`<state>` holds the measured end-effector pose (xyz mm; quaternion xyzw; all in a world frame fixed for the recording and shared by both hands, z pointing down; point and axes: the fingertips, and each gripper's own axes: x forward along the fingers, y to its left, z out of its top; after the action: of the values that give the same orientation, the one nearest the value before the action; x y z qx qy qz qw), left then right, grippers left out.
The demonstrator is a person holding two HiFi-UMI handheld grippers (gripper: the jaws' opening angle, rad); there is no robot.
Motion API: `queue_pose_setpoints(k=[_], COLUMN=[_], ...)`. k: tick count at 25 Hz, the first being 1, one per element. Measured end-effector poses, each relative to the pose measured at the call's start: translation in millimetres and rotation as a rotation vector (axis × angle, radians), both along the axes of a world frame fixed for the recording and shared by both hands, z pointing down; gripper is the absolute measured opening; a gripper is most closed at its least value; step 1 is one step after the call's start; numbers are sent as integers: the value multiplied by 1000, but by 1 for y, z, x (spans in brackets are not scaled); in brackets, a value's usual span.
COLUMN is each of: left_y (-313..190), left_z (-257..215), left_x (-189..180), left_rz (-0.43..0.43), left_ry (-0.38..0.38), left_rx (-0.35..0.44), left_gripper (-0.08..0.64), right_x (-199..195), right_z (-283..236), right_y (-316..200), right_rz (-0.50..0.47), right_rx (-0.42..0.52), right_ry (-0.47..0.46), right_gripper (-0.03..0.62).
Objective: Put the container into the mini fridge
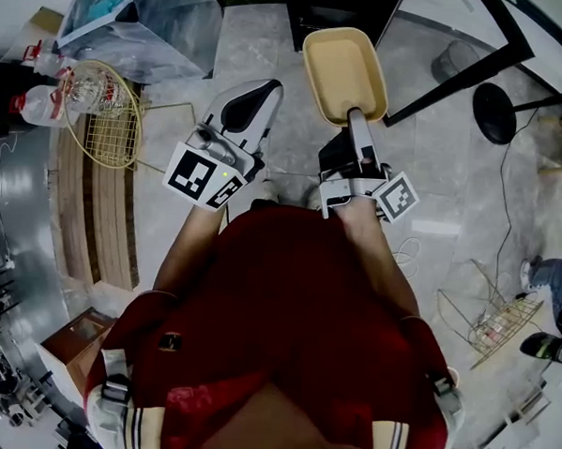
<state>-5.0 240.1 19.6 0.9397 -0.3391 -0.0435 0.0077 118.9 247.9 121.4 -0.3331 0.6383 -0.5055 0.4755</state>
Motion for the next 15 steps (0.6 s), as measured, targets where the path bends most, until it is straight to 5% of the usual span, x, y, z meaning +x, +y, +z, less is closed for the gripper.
queue_pose_setpoints(k=[15], left_y=[-15], left_z=[21], left_x=[24], left_rz=[-98], left_ry=[-41], left_rx=[-22], left_gripper=[6], right_x=[38], right_z=[47], right_y=[-23], right_rz=[-43], right_rx=[-82], right_ry=[32], right_gripper=[259])
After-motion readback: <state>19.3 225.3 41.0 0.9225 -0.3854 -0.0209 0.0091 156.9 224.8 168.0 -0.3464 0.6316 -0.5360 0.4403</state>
